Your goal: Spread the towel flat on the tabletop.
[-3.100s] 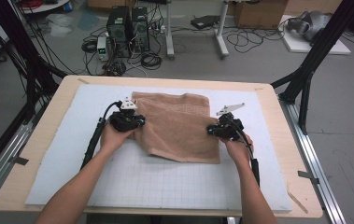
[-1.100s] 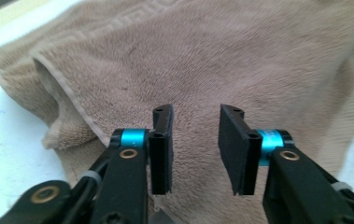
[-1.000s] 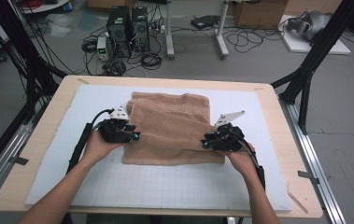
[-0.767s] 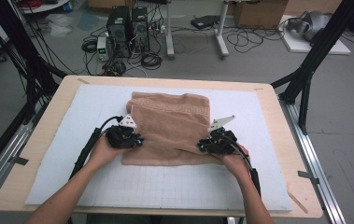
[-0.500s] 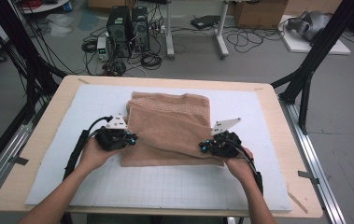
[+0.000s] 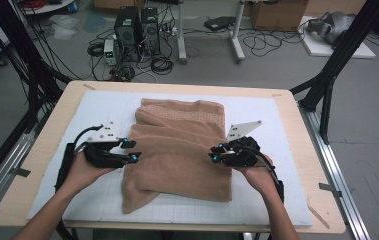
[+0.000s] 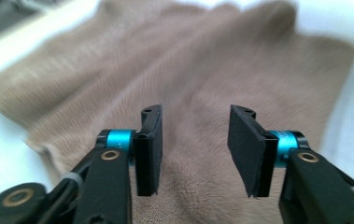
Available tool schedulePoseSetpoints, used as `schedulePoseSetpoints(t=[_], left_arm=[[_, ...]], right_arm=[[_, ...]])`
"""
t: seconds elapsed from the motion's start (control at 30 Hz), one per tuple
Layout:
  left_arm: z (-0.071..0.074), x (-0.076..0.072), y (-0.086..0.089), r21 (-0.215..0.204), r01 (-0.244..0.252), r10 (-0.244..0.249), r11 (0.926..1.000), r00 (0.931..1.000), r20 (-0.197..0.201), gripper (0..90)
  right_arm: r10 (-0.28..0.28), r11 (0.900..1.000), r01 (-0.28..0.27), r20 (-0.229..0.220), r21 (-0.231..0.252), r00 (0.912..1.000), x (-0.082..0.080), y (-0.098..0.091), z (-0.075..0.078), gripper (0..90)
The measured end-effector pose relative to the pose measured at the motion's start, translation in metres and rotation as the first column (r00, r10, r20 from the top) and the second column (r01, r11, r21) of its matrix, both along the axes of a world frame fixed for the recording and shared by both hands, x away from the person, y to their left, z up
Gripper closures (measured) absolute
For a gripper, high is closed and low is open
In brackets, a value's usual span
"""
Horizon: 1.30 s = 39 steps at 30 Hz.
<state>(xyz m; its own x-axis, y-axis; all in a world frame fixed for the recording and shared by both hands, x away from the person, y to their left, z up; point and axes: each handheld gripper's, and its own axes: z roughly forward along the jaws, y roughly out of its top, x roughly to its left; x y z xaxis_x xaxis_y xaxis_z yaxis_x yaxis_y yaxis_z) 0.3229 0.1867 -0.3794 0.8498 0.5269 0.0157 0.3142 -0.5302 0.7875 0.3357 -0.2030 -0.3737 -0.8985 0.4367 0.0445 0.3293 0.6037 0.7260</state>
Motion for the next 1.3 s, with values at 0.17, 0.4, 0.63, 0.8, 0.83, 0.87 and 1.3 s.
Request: schedulePoseSetpoints(t=[0.17, 0.4, 0.63, 0.8, 0.83, 0.87, 1.3], left_arm=[[-0.044, 0.018, -0.019, 0.159, 0.014, 0.003, 0.9872, 0.9943, -0.107, 59.4], [-0.048, 0.022, -0.025, 0.159, -0.010, 0.017, 0.9873, 0.9991, -0.039, 85.8], [-0.021, 0.046, -0.015, 0.008, -0.164, 0.163, 0.9864, 0.9837, 0.076, 86.0], [-0.042, 0.078, -0.025, 0.029, -0.262, 0.258, 0.9647, 0.9619, 0.090, 85.5], [-0.047, 0.083, -0.027, 0.033, -0.271, 0.268, 0.9620, 0.9595, 0.088, 85.1], [-0.049, 0.087, -0.029, 0.040, -0.276, 0.271, 0.9604, 0.9576, 0.099, 84.2], [-0.019, 0.047, 0.003, -0.012, -0.220, 0.220, 0.9754, 0.9696, 0.107, 59.3]], right_arm=[[-0.022, 0.9959, 0.016, -0.068, -0.089, 0.9975, 0.003, 0.006, -0.047, 62.6], [-0.025, 0.9926, 0.023, -0.014, -0.119, 0.9996, 0.003, 0.009, -0.049, 85.5], [-0.096, 0.9927, 0.101, 0.074, -0.066, 0.9926, 0.030, 0.004, -0.009, 85.0], [-0.210, 0.9720, 0.219, 0.102, -0.086, 0.9724, 0.072, 0.008, -0.026, 84.2], [-0.224, 0.9680, 0.233, 0.099, -0.093, 0.9696, 0.079, 0.009, -0.031, 83.5], [-0.234, 0.9647, 0.243, 0.097, -0.101, 0.9675, 0.085, 0.011, -0.036, 82.8], [-0.201, 0.9794, 0.198, 0.104, 0.039, 0.9740, 0.036, -0.010, -0.003, 61.4]])
